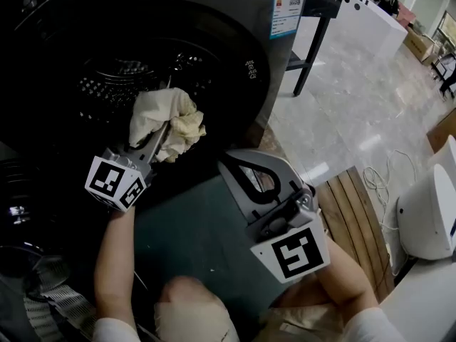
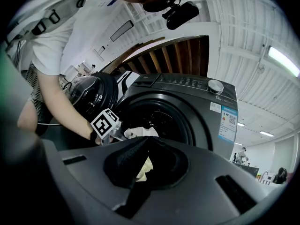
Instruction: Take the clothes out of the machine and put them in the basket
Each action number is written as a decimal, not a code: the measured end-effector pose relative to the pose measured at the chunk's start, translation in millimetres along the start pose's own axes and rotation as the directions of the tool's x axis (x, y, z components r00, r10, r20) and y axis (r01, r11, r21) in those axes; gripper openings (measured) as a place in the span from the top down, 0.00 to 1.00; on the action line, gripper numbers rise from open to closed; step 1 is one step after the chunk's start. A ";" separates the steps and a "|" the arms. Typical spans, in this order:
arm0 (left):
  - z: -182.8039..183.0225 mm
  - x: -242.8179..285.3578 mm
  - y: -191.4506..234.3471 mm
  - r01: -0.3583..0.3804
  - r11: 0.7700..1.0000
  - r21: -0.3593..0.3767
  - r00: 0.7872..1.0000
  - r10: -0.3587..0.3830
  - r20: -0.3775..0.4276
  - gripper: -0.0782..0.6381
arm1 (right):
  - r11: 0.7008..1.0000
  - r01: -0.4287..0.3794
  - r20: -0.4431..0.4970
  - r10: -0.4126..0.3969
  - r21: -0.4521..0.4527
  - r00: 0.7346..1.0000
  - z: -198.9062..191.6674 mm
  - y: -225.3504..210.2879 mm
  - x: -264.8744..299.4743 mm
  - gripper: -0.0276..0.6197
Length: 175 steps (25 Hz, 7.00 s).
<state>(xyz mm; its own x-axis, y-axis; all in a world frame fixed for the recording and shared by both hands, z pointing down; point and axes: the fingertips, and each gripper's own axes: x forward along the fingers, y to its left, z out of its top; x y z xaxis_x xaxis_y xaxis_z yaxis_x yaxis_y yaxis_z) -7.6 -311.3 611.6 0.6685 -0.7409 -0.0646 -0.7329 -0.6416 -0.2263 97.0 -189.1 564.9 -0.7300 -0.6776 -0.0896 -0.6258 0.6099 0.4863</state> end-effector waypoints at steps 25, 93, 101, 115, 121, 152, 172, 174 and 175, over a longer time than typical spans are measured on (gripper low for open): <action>175.7 -116.8 -2.8 -0.202 0.956 -0.212 0.979 0.205 -0.008 0.71 | 0.966 -0.201 -0.127 0.223 0.164 0.966 154.2 -21.6 71.7 0.94; 403.0 -768.7 -94.7 -0.881 -0.460 -0.111 -0.394 0.843 -0.365 0.69 | -0.136 -0.976 0.152 0.975 -0.172 -0.162 664.3 445.7 69.1 0.94; 222.0 -771.3 -99.0 -0.877 -0.472 -0.084 -0.358 0.761 -0.541 0.68 | -0.203 -0.972 0.068 0.975 -0.121 -0.212 562.1 499.0 71.4 0.94; 23.3 -764.3 -100.5 -0.851 -0.512 -0.112 -0.274 0.618 -0.737 0.52 | -0.271 -0.959 -0.014 0.963 -0.085 -0.271 441.2 549.8 78.8 0.94; 11.1 -753.5 -109.6 -0.868 -0.484 -0.109 -0.220 0.573 -0.789 0.35 | -0.282 -0.956 -0.051 0.959 -0.083 -0.278 438.3 542.8 77.9 0.94; 506.9 -800.4 -115.6 -0.768 -0.640 -0.007 -0.601 0.726 -0.335 0.87 | -0.211 -0.970 0.204 0.951 -0.122 -0.232 736.4 422.1 52.3 0.94; 794.5 -778.9 -130.8 -0.755 -0.638 0.149 -0.635 0.769 0.073 0.87 | -0.083 -0.992 0.452 0.884 -0.091 -0.115 883.2 309.9 89.6 0.94; 802.8 -772.3 -131.7 -0.754 -0.638 0.157 -0.633 0.769 0.090 0.87 | -0.069 -0.994 0.465 0.879 -0.088 -0.102 886.2 300.2 94.0 0.94; 806.2 -769.1 -132.0 -0.752 -0.639 0.163 -0.632 0.769 0.098 0.87 | -0.062 -0.994 0.471 0.877 -0.087 -0.096 887.3 295.8 96.9 0.94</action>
<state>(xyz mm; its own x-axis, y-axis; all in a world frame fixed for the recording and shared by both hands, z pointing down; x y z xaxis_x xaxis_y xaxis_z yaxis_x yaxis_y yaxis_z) -323.2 503.3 -92.4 -0.9734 -0.0060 -0.2288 -0.0143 0.9993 0.0344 -402.7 290.3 -71.1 -0.6080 0.7936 0.0256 0.7887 0.5999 0.1347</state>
